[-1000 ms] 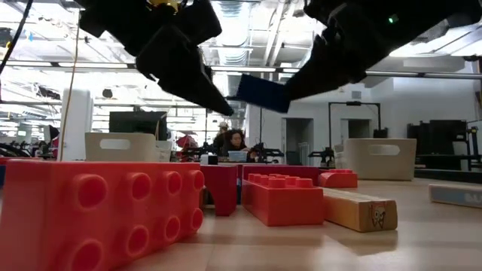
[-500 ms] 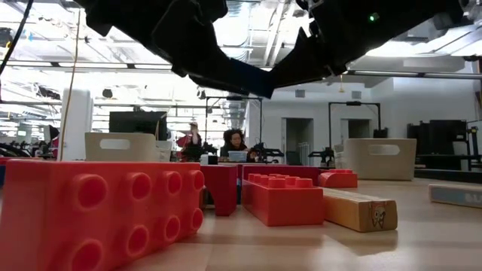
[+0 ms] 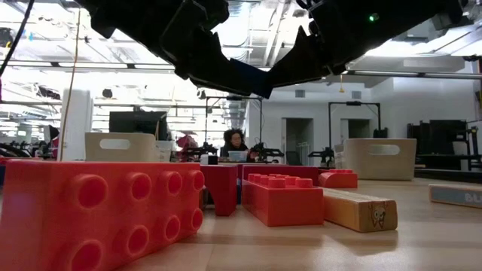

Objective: Sort blocks by size
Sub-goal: Put the large blue game piece into the white bin, then put the large red block into the white bin, then put the large orange game piece into the white bin

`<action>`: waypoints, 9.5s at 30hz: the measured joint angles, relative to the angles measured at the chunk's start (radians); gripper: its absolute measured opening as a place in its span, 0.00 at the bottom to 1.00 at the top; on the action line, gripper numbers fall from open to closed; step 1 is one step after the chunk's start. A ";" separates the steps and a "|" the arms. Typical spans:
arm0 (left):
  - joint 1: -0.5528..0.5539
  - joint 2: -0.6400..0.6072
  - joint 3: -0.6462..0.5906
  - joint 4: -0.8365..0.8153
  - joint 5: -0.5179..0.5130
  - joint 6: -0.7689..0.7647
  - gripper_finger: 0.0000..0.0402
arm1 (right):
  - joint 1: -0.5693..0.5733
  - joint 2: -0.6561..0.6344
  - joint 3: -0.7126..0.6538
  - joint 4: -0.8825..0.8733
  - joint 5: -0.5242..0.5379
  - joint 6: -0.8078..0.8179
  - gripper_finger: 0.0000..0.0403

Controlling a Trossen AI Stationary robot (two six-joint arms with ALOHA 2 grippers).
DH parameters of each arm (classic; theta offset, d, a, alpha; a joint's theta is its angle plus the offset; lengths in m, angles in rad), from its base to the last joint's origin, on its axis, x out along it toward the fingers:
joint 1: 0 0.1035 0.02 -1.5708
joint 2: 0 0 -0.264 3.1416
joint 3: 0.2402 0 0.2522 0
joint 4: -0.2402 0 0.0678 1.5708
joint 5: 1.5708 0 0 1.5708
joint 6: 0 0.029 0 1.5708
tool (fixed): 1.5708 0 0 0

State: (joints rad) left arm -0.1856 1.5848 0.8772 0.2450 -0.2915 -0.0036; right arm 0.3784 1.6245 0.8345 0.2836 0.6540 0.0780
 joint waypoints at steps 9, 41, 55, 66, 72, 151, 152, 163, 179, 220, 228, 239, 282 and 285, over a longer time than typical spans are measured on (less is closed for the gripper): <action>0.046 -0.201 0.000 -0.424 -0.154 0.001 0.22 | 0.002 -0.052 0.000 -0.209 0.000 0.102 0.54; 0.787 -0.184 0.050 -1.008 -0.188 0.046 0.42 | -0.005 -0.049 0.000 -0.243 -0.123 0.129 0.54; 0.570 -0.274 0.130 -0.960 -0.086 0.007 0.48 | -0.120 0.105 0.000 -0.074 -0.342 0.083 0.59; 0.313 -0.282 0.130 -0.931 -0.081 -0.049 0.48 | -0.146 0.181 0.000 -0.057 -0.392 0.092 0.61; 0.217 -0.281 0.130 -0.928 -0.083 -0.086 0.48 | -0.143 0.187 0.000 -0.058 -0.398 0.098 0.61; -0.051 -0.046 -0.014 0.025 -0.027 0.189 0.34 | -0.021 0.085 0.007 0.228 -0.066 -0.140 0.40; -0.051 -0.046 -0.013 0.022 -0.025 0.187 0.32 | -0.020 0.085 0.007 0.228 -0.067 -0.142 0.40; -0.051 -0.054 -0.013 -0.007 -0.036 0.175 0.31 | -0.020 0.085 0.007 0.222 -0.068 -0.129 0.49; 0.063 -0.297 -0.016 -0.712 -0.406 -0.053 0.31 | -0.047 0.012 0.008 -0.066 -0.026 0.027 0.60; -0.117 -0.486 -0.101 -1.064 0.268 -0.601 0.58 | -0.027 0.016 0.008 -0.144 -0.031 0.098 0.59; -0.266 -0.435 -0.101 -1.176 0.205 -0.806 0.58 | -0.027 0.016 0.008 -0.092 -0.030 0.074 0.59; -0.300 -0.272 -0.103 -1.235 0.175 -0.795 0.58 | -0.027 0.016 0.008 -0.090 -0.030 0.053 0.59; -0.046 -0.203 -0.148 -1.003 0.009 -0.413 0.24 | -0.027 0.016 0.008 -0.064 -0.029 0.053 0.59; 0.039 -0.254 -0.148 -0.898 0.007 -0.350 0.23 | -0.027 0.016 0.008 -0.066 -0.029 0.053 0.59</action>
State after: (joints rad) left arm -0.1469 1.3306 0.7292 -0.6534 -0.2844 -0.3532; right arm 0.3511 1.6409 0.8425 0.2179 0.6247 0.1314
